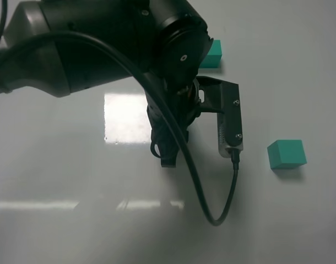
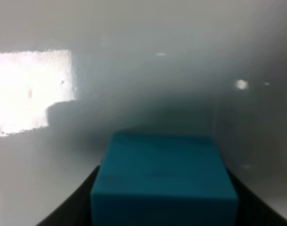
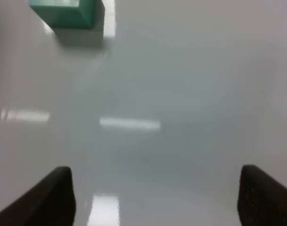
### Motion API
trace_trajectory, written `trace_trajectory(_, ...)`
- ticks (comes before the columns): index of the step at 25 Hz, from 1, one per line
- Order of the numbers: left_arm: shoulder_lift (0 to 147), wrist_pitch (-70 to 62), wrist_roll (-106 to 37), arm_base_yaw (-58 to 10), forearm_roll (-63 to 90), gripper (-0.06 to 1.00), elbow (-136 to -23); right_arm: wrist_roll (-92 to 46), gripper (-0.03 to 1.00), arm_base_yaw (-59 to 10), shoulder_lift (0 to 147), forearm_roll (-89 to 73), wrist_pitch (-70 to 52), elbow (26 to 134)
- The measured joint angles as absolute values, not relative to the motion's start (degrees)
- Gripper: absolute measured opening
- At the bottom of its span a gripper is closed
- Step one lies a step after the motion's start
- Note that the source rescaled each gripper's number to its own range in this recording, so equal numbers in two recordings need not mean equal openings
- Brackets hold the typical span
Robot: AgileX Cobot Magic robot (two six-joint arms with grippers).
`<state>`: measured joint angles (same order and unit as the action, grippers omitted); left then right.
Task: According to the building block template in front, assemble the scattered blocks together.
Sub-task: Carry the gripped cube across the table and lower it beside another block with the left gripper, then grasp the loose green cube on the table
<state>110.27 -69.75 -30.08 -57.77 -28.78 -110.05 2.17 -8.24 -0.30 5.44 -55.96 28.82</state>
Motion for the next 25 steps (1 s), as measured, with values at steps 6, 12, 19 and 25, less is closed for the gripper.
trace_trajectory(6,110.99,-69.92,-29.52,-58.58,-26.7,0.59,-111.04,2.17,0.67,-8.24,-0.3,5.44,-55.96,28.82)
trace_trajectory(12,111.24,-69.96,-27.92,-59.15,-26.93,0.98,-112.67,2.17,0.67,-8.24,-0.3,5.44,-55.96,28.82)
trace_trajectory(19,110.63,-69.84,-25.85,-61.49,-26.64,1.0,-117.98,2.17,0.67,-8.24,-0.3,5.44,-55.96,28.82)
trace_trajectory(25,107.55,-69.94,-19.34,-61.75,-24.93,1.0,-118.03,2.17,0.67,-8.24,-0.3,5.44,-55.96,28.82)
